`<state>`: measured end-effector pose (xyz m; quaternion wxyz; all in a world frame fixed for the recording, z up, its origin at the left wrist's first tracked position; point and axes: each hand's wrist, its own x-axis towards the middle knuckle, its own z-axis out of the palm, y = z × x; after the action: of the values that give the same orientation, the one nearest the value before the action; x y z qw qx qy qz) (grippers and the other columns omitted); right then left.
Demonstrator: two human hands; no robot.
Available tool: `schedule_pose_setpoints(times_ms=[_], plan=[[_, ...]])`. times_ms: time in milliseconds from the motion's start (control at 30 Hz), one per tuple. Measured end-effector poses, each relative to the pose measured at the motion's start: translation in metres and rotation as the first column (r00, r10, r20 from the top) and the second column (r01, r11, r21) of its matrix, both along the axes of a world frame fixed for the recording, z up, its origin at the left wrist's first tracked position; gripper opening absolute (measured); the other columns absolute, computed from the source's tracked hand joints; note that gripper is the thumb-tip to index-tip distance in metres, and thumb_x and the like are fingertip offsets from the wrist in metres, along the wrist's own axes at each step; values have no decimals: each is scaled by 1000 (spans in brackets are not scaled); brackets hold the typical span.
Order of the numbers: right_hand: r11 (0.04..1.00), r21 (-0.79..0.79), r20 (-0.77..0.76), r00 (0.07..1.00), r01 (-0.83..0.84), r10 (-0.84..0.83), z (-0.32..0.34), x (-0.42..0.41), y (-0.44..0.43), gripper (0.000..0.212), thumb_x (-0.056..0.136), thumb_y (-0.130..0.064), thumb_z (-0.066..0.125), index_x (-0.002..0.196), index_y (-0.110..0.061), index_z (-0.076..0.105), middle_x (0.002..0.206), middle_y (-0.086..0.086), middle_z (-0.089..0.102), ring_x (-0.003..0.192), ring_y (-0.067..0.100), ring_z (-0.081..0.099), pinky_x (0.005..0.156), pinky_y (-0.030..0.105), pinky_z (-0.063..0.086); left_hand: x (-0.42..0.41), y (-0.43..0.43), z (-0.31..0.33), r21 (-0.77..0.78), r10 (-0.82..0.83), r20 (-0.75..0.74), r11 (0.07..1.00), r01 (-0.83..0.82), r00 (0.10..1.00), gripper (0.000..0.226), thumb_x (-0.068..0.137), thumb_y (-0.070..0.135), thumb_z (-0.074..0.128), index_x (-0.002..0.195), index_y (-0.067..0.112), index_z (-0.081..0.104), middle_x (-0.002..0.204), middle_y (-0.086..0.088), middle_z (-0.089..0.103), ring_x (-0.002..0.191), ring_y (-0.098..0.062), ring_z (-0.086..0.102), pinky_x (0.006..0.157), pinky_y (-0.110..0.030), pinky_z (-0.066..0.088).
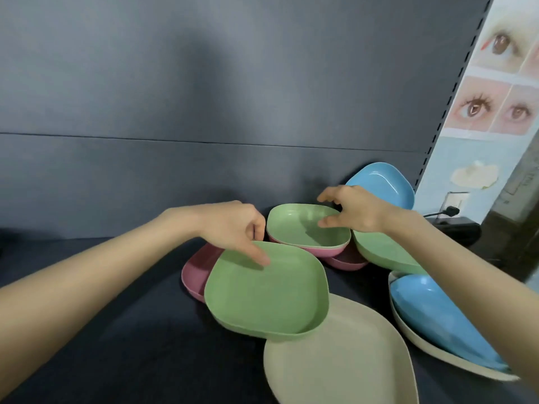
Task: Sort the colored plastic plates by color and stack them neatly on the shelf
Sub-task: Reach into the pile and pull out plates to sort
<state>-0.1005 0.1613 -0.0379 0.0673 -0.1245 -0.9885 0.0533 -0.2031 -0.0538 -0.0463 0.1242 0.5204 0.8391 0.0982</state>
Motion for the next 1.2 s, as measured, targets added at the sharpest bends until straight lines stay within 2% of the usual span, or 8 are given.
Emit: schedule_pose_setpoints(times_ms=[133,233,433,500,633,833,1033,1200], plan=[[999,-9,52,998,-42,42,-3,-20,16,64,79,-38,72,132,-11,47,128,10,56,117,26,51,93,29,40,-4,11,-3,-29,28,54,999,-26,998,38,67,46,79,82,16,63,73,4,71,58,-6,58,54,-18,42],[998,-16,91,994,-60,61,-8,-30,25,68,76,-41,74,131,-12,48,123,10,57,113,25,50,94,30,42,-9,15,-3,-56,39,70,998,-35,997,30,69,37,81,76,15,62,64,6,66,52,-4,53,49,-15,39],[994,-34,139,984,-107,111,-15,-48,38,69,73,-43,76,130,-16,47,117,10,55,100,18,38,90,31,43,-18,18,-10,-60,74,256,996,-60,964,23,76,27,77,69,9,65,58,4,62,51,-8,50,51,-17,38],[992,-52,141,982,-119,125,-17,-53,41,64,73,-41,76,126,-17,49,110,7,54,101,19,41,84,31,43,-20,19,-11,-68,77,287,996,-60,955,25,76,27,77,68,7,63,57,4,60,51,-10,48,51,-19,36],[987,-92,51,989,-130,135,-18,-61,47,47,72,-30,79,111,-17,56,102,8,59,93,24,52,72,25,39,-21,21,-8,-100,108,327,992,-79,939,28,78,27,75,71,4,62,63,-2,64,54,-11,52,53,-17,39],[977,-154,-157,980,-147,123,-15,-61,54,21,74,-15,77,90,-13,63,88,6,65,85,22,55,71,25,42,-23,21,-8,-108,123,363,990,-90,924,28,79,27,74,68,7,59,67,-8,62,59,-16,51,56,-21,39],[967,-209,-266,960,-145,86,-7,-57,52,19,72,-14,79,84,-10,64,77,4,61,71,18,50,64,24,39,-23,19,-3,-65,135,352,991,-119,926,28,81,26,73,60,16,56,63,-4,56,57,-17,46,56,-25,35],[981,-158,-274,959,-113,66,-6,-51,49,18,72,-16,79,82,-12,65,71,1,59,73,22,54,72,31,47,-18,11,3,-21,134,365,990,-136,921,25,83,19,70,63,14,57,65,-5,61,59,-16,51,58,-24,39]])
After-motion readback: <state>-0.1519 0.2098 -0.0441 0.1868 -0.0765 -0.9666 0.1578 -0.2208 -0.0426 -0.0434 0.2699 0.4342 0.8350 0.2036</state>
